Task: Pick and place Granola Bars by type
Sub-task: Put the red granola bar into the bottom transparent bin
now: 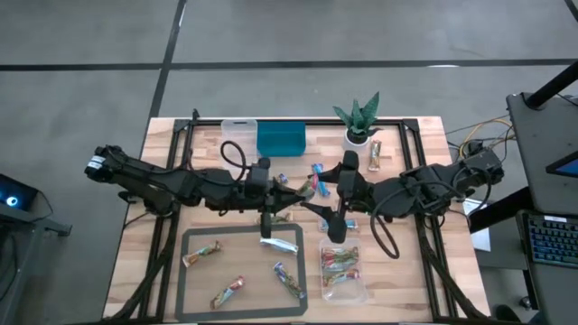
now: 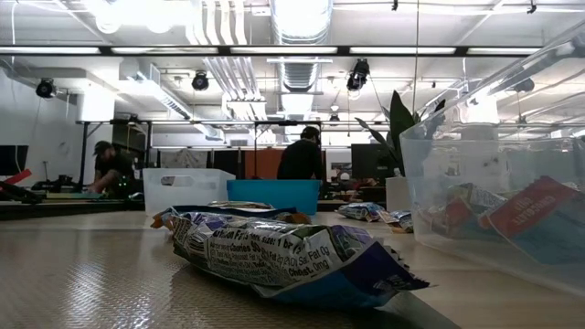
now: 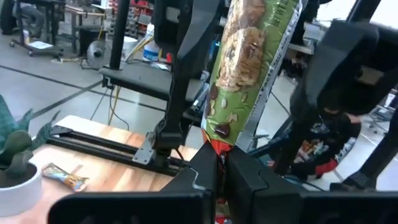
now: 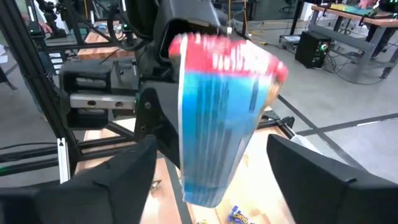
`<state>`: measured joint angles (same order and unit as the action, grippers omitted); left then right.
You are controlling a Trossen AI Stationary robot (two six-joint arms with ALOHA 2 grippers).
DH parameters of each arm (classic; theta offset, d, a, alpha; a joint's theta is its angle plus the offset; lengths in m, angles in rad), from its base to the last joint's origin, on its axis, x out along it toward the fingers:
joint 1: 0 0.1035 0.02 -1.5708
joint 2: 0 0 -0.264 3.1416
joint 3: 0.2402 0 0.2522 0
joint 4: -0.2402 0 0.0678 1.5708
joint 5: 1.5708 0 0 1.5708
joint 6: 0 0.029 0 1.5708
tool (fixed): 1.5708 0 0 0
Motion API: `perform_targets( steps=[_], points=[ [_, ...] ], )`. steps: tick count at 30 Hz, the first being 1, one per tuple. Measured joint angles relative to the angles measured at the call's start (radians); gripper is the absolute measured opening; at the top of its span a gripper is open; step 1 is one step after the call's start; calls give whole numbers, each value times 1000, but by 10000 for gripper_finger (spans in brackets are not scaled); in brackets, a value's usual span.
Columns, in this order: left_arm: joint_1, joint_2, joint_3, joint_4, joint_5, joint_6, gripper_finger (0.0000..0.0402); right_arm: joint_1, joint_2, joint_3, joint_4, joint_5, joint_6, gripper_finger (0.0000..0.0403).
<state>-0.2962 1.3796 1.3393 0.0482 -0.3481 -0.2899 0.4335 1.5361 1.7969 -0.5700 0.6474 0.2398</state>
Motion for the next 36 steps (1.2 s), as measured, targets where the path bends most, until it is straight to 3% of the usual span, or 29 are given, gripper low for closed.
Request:
perform_targets(
  steps=[14,25,32,36],
  points=[
    [-7,1,-2,-81,16,-48,0,0,2,0,0,8,-14,171],
    [-7,1,-2,-77,15,-74,0,1,3,0,0,8,-31,51],
    [-7,1,-2,-73,46,-122,0,1,3,0,0,1,-33,36],
    [-8,-1,-3,-73,57,-149,14,0,-4,0,-3,-96,-31,34]
  ],
)
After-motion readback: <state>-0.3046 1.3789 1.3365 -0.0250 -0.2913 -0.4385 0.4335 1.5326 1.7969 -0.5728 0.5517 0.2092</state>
